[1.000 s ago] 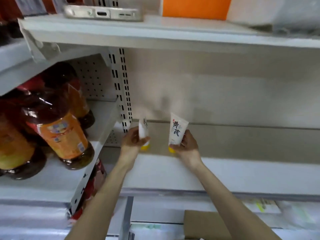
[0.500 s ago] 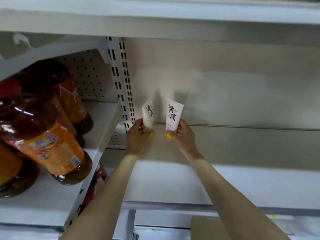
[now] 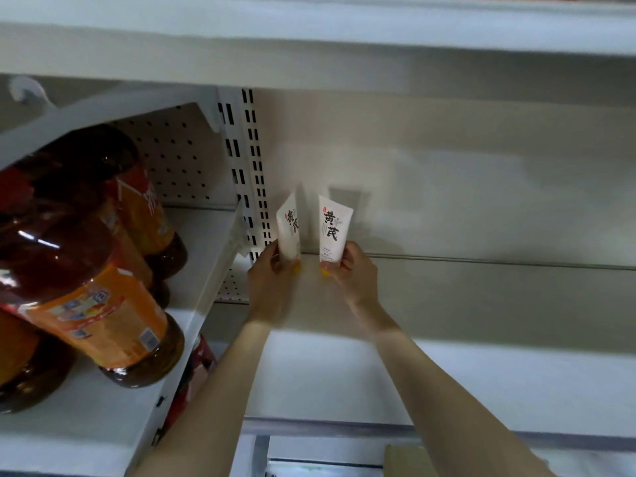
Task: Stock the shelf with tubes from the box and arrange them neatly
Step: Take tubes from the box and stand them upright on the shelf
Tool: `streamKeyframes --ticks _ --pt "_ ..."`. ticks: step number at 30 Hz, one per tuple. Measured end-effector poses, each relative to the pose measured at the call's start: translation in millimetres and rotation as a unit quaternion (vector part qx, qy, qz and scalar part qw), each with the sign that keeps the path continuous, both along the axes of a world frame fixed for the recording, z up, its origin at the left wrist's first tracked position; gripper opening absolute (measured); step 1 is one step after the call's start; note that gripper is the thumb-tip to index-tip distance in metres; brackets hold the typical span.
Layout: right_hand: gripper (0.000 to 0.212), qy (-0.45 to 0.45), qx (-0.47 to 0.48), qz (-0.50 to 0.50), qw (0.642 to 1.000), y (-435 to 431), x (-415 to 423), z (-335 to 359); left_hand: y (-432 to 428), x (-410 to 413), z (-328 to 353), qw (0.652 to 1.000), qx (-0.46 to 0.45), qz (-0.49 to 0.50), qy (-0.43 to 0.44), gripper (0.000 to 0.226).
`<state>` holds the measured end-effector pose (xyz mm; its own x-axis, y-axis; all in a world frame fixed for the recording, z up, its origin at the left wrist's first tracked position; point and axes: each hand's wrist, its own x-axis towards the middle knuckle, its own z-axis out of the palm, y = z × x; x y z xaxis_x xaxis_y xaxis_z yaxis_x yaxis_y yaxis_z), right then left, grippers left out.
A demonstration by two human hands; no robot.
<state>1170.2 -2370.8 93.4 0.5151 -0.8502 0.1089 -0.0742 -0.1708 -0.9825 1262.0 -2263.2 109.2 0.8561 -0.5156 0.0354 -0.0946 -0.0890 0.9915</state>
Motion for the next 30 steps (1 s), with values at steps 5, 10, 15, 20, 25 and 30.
streamKeyframes --ticks 5,10,15,20,25,30 --pt "0.035 -0.01 0.009 0.0 1.0 0.8 2.9 1.0 1.1 2.5 -0.1 1.0 0.011 -0.006 -0.007 0.036" --pt "0.034 -0.007 0.002 -0.005 1.0 2.1 4.4 2.2 1.4 4.6 0.2 1.0 0.019 -0.009 -0.016 0.036" --pt "0.032 0.012 -0.035 -0.019 0.999 5.2 2.5 0.0 1.7 6.7 -2.0 0.999 0.047 0.0 -0.018 0.033" --pt "0.027 0.038 -0.028 -0.01 0.999 5.7 -1.0 1.6 2.1 5.4 -4.3 0.998 0.064 0.017 -0.019 0.054" --pt "0.044 0.029 0.05 -0.013 0.998 18.7 -34.9 11.0 18.6 -20.6 -0.7 0.997 0.052 0.053 -0.015 0.065" --pt "0.058 0.047 0.069 0.019 0.996 31.8 -92.1 18.7 39.6 -77.5 15.1 0.999 -0.032 0.03 0.014 0.057"
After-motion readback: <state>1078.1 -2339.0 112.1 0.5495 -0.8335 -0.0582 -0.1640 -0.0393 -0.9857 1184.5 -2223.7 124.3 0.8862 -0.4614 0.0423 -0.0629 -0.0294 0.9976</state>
